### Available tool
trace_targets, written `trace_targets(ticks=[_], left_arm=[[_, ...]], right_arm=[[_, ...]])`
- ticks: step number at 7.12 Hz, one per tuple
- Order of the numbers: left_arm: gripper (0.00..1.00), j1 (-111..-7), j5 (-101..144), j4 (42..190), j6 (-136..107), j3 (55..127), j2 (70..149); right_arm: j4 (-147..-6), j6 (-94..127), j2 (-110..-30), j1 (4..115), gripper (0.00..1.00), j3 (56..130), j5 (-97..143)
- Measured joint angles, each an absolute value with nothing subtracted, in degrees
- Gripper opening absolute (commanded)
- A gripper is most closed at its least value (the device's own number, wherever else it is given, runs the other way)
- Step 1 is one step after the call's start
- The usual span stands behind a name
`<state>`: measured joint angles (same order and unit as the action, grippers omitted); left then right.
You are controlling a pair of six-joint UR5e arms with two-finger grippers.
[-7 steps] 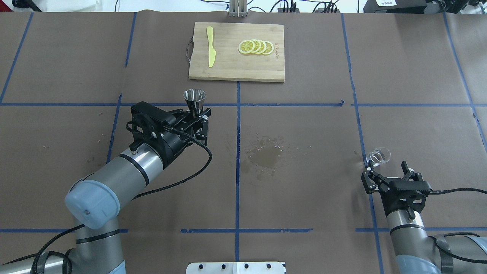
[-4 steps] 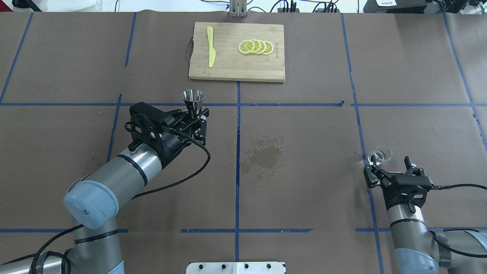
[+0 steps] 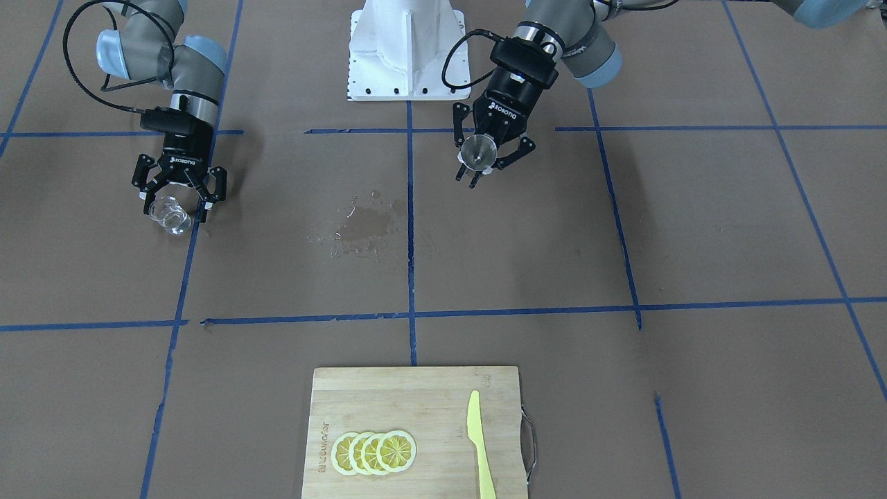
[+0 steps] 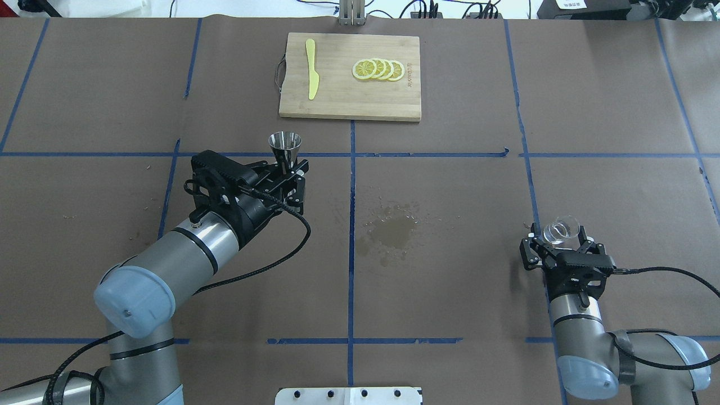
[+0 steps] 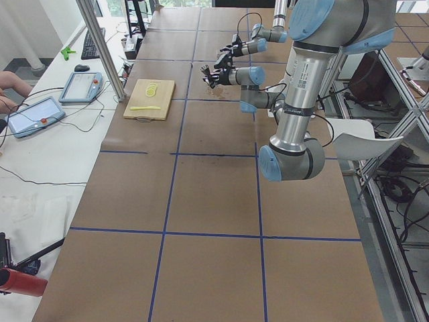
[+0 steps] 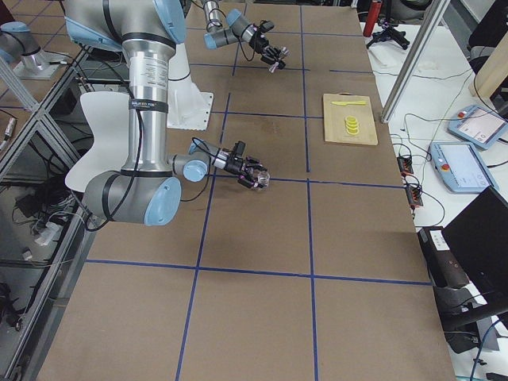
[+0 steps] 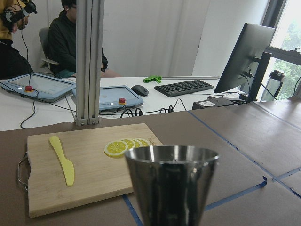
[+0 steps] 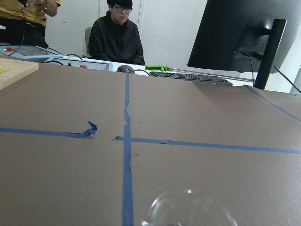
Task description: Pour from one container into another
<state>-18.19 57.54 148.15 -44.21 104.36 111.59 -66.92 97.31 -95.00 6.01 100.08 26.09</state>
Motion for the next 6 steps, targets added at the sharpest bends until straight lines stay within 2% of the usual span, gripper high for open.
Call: trace_targets(ticks=[1,2,3,4,6], left_arm=[[0.00,-18.2,57.5,148.1,-44.2,104.4,111.6],[0.00,-18.2,57.5,148.1,-44.2,104.4,111.6],[0.00,-18.2,57.5,148.1,-44.2,104.4,111.6],[0.00,-18.2,57.5,148.1,-44.2,104.4,111.6],[0.00,-18.2,57.5,148.1,-44.2,104.5,111.5]], right_arm=[[-66.3,97.2,-95.0,6.1,0.90,99.7,26.1],[-65.7,97.3,-95.1,6.2,0.84,99.2,26.1],[-64.7,97.1,-95.1,6.2,0.33,98.6,26.1],[-63.3,96.9,-95.1,6.2,0.00,98.0,26.2],[-59.9,96.4,-95.3,6.5,0.00,97.6,26.5]])
